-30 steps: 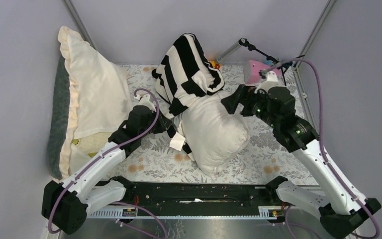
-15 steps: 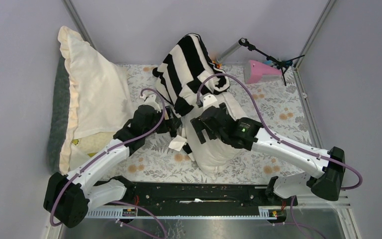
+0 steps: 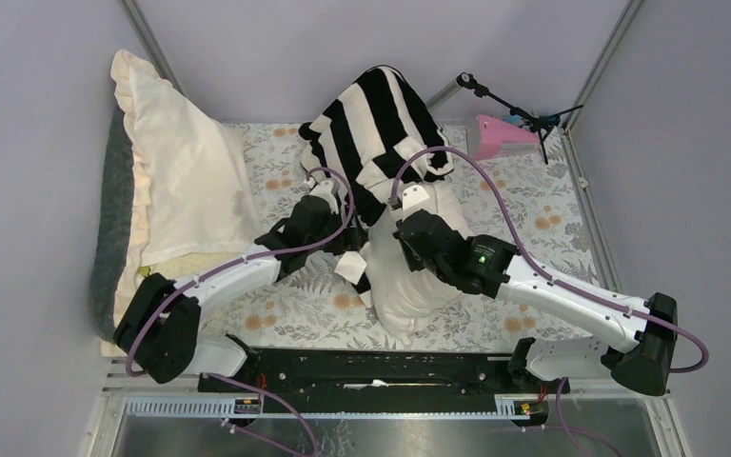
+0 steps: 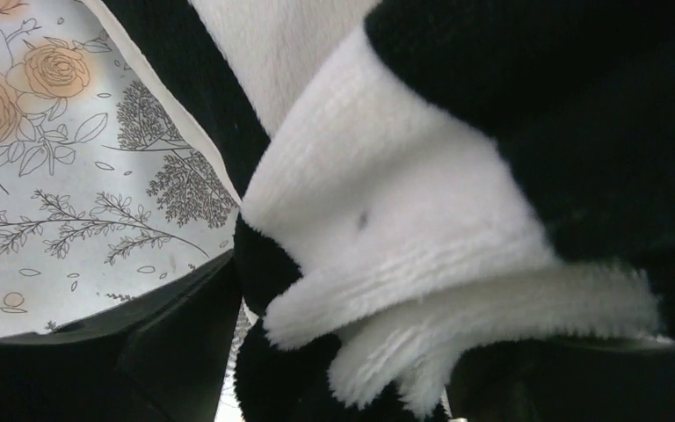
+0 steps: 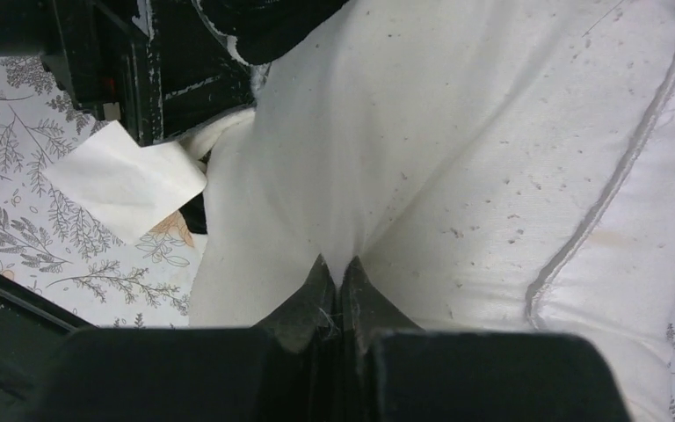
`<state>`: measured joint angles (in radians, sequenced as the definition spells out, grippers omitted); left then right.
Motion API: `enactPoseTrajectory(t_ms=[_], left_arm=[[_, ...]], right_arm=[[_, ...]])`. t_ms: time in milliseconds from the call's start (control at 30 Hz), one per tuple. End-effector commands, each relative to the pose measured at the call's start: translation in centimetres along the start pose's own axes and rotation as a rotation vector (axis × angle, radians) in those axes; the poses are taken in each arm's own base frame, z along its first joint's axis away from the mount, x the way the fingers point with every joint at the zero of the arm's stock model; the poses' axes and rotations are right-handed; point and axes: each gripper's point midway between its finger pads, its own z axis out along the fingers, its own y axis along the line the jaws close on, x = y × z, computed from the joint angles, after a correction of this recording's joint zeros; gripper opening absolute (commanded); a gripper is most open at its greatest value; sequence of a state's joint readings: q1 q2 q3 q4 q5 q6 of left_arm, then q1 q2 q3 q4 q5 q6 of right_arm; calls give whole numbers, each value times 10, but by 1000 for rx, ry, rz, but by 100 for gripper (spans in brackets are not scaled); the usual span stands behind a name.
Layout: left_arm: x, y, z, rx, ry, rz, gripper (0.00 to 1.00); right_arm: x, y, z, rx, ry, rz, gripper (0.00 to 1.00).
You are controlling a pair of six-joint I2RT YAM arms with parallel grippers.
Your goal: Remove the pillowcase from the pillow
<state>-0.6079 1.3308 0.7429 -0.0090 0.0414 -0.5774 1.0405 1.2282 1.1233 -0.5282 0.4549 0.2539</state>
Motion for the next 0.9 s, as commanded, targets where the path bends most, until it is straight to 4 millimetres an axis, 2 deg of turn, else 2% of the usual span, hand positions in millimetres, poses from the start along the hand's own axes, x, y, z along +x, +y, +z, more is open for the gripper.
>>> enactPoseTrajectory(t_ms=[0,100,200,300,500,533,600,633,700,733,767,833,867], left_arm=[[-40,18,8,-143,-130,-14,61],[-50,45,2,-240,-166,-87,32],[-68,71,-19,-330,-250,-154,0],[-89,84,-57,-384,-411,-179,0],[-107,105,-144,-492,-681,-271,0],[-107,109,-151,-514,-698,-278,0],[-109,105,-164,-486,-732,-281,0],[-113,96,-168,-429,-750,-270,0],[-115,69,-160,-260,-734,-214,0],[-114,54,-152,-177,-704,-190,1],[-114,31,-143,-63,-664,-164,2],[-104,13,-121,20,-555,-135,5],[-98,11,-108,31,-499,-126,5]], right_arm=[[9,-4,-10,4,8,46,0],[0,-20,-24,47,-71,104,0],[-8,-55,-39,179,-161,171,0],[-9,-89,-44,278,-207,271,0],[13,-162,-44,538,-217,368,0],[16,-169,-44,565,-212,372,0],[14,-170,-44,563,-212,368,0],[12,-167,-43,540,-214,369,0],[4,-150,-37,429,-212,346,3],[-2,-138,-34,354,-218,339,14],[-7,-129,-32,299,-219,333,29],[-18,-110,-31,185,-219,322,52],[-23,-101,-32,133,-217,316,58]])
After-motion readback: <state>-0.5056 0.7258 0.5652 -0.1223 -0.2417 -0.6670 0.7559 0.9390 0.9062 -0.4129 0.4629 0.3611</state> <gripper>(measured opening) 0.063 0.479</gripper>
